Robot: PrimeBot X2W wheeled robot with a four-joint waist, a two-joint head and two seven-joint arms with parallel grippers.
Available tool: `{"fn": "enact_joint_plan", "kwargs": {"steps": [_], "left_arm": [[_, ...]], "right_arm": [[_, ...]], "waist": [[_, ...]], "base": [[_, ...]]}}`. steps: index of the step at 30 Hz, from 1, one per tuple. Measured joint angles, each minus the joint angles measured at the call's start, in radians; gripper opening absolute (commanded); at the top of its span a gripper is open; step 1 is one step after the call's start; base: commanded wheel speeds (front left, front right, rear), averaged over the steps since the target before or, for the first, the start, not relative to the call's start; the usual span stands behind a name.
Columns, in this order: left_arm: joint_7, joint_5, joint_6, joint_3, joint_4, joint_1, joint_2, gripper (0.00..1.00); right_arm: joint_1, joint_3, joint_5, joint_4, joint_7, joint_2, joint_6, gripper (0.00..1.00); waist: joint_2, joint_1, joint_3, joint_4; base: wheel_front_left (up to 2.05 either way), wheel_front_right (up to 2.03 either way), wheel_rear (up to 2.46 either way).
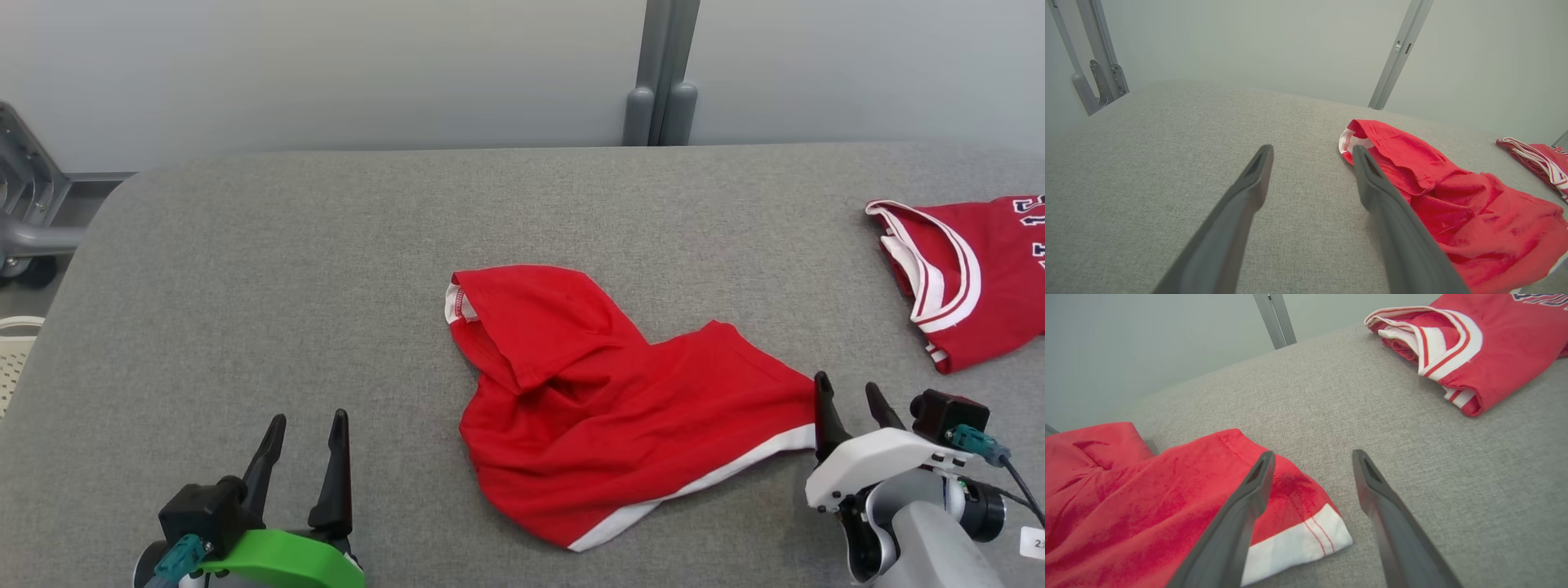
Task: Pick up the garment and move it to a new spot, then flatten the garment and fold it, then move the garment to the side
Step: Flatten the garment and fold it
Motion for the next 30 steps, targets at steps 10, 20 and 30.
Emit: {"fn": "enact_joint_plan", "kwargs": {"steps": [10,20,30], "left_arm": [[-0.004,-0.001,0.006,-0.002,-0.005,0.002,0.000,1.00],[-0.020,0.001,0.008,-0.001,-0.027,0.003,-0.002,1.00],[-0.035,0.017,0.014,0.016,-0.056,0.003,-0.001,1.00]], "right_arm": [[0.055,0.001,-0.029,-0.233,-0.011,0.004,0.000,1.00],[0.213,0.026,-0.033,-0.582,-0.012,0.006,0.000,1.00],[0.326,0.127,-0.053,-0.810,-0.012,-0.026,0.000,1.00]], "waist": [[0.0000,0.0000,-0.011,-0.026],[0.0000,0.0000,-0.006,-0.057],[0.0000,0.0000,-0.010,-0.088]], "base": [[0.00,0.00,0.00],[0.00,0.00,0.00],[0.00,0.00,0.00]]}}
